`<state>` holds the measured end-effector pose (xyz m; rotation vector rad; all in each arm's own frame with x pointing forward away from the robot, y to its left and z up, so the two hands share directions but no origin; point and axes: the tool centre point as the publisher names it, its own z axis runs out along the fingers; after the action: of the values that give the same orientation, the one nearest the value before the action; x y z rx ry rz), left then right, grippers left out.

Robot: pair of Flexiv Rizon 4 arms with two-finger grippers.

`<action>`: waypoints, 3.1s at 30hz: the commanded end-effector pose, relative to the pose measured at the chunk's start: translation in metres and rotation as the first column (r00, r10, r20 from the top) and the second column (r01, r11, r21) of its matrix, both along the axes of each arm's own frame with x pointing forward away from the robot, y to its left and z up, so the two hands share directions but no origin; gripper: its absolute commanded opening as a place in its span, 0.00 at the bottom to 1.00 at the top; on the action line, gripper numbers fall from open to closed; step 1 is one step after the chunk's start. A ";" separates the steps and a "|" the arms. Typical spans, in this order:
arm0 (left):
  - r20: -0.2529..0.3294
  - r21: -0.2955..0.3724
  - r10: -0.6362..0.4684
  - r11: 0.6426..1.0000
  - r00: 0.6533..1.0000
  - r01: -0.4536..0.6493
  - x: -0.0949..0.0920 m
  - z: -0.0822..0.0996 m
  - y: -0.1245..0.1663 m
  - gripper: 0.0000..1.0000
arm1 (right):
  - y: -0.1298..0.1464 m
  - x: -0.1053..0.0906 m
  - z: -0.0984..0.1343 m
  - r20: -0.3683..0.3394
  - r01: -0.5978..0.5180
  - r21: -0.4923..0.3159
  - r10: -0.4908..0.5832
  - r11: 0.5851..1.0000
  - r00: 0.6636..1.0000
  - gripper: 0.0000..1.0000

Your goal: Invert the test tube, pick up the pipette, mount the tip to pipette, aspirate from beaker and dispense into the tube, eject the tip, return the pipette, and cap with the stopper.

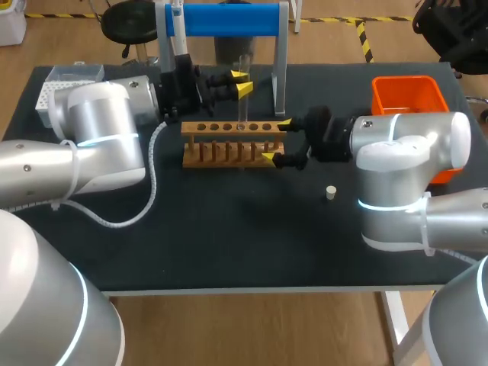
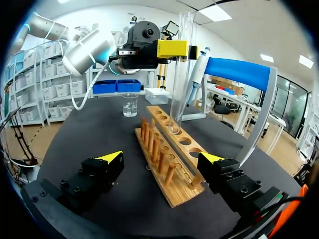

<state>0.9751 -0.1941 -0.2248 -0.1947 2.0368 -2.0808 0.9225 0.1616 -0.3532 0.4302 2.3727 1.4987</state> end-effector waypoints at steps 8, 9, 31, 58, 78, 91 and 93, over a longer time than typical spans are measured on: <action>-0.005 -0.002 0.005 1.000 1.000 -0.005 0.002 -0.006 0.000 0.00 | 0.000 -0.001 -0.001 0.003 0.004 0.002 -0.004 1.000 1.000 1.00; -0.006 -0.001 0.006 1.000 1.000 -0.006 0.002 -0.007 0.000 0.00 | 0.000 -0.001 -0.001 0.003 0.004 0.002 -0.004 1.000 1.000 1.00; 0.014 -0.004 0.017 1.000 1.000 -0.017 0.008 -0.012 0.002 0.00 | 0.000 -0.001 -0.001 0.003 0.004 0.002 -0.004 1.000 1.000 1.00; -0.023 0.155 0.037 0.987 0.999 -0.033 0.011 -0.016 0.009 0.00 | 0.000 -0.001 -0.001 0.003 0.004 0.002 -0.004 1.000 1.000 1.00; -0.057 0.155 0.047 0.987 0.997 -0.038 0.016 -0.029 0.008 0.00 | 0.000 -0.001 -0.001 0.003 0.004 0.002 -0.004 1.000 1.000 1.00; -0.063 0.148 0.047 0.988 0.997 -0.038 0.017 -0.033 0.008 0.00 | 0.000 -0.001 -0.001 0.003 0.004 0.002 -0.004 1.000 1.000 1.00; -0.063 0.148 0.048 0.988 0.997 -0.038 0.018 -0.034 0.008 0.00 | 0.000 -0.001 -0.001 0.003 0.004 0.002 -0.004 1.000 1.000 1.00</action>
<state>0.9905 -0.1862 -0.2575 -0.2870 2.1899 -1.9116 0.9225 0.1617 -0.3532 0.4303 2.3727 1.4985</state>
